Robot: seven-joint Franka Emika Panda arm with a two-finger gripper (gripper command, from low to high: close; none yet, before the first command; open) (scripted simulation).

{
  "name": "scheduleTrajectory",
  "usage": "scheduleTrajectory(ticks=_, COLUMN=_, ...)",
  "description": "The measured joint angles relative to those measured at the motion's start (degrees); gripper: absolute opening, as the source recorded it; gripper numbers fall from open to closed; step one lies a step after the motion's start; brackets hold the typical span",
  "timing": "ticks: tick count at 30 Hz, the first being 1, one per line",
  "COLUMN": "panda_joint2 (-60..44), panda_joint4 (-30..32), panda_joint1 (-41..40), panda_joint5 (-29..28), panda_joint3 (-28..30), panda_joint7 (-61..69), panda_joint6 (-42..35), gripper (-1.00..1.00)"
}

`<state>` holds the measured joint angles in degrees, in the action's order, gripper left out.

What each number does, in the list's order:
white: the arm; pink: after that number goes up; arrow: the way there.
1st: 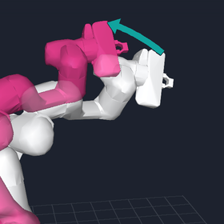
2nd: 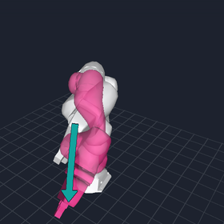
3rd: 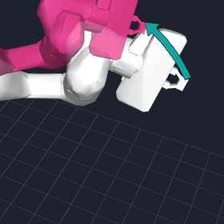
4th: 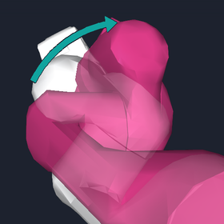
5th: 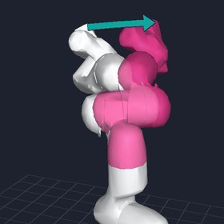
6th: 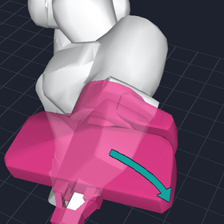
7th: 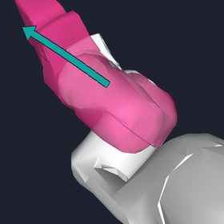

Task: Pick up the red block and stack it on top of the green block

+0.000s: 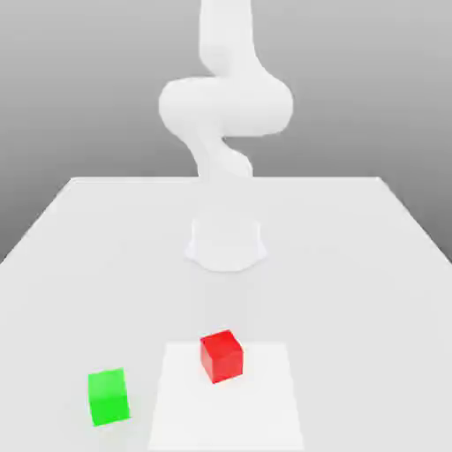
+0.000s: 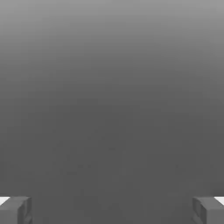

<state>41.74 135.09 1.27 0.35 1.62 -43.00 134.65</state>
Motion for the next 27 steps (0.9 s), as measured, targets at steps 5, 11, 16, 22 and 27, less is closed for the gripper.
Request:
scheduleTrajectory(ticks=5, panda_joint2=-9.9, panda_joint4=7.6, panda_joint1=2.5, panda_joint5=1.0, panda_joint3=3.0, panda_joint7=6.9, panda_joint6=6.7, gripper=0.0)
scheduleTrajectory(ticks=11, panda_joint2=-21.9, panda_joint4=16.6, panda_joint1=5.0, panda_joint5=1.5, panda_joint3=5.6, panda_joint7=14.6, panda_joint6=14.8, gripper=0.0)
scheduleTrajectory(ticks=16, panda_joint2=-33.5, panda_joint4=24.9, panda_joint1=5.8, panda_joint5=0.3, panda_joint3=6.5, panda_joint7=20.7, panda_joint6=22.5, gripper=0.0)
scheduleTrajectory(ticks=22, panda_joint2=-47.0, panda_joint4=27.2, panda_joint1=5.2, panda_joint5=2.4, panda_joint3=5.3, panda_joint7=25.4, panda_joint6=33.1, gripper=0.0)
scheduleTrajectory(ticks=27, panda_joint2=-53.1, panda_joint4=26.5, panda_joint1=2.9, panda_joint5=5.1, panda_joint3=2.2, panda_joint7=27.3, panda_joint6=38.2, gripper=-1.0)
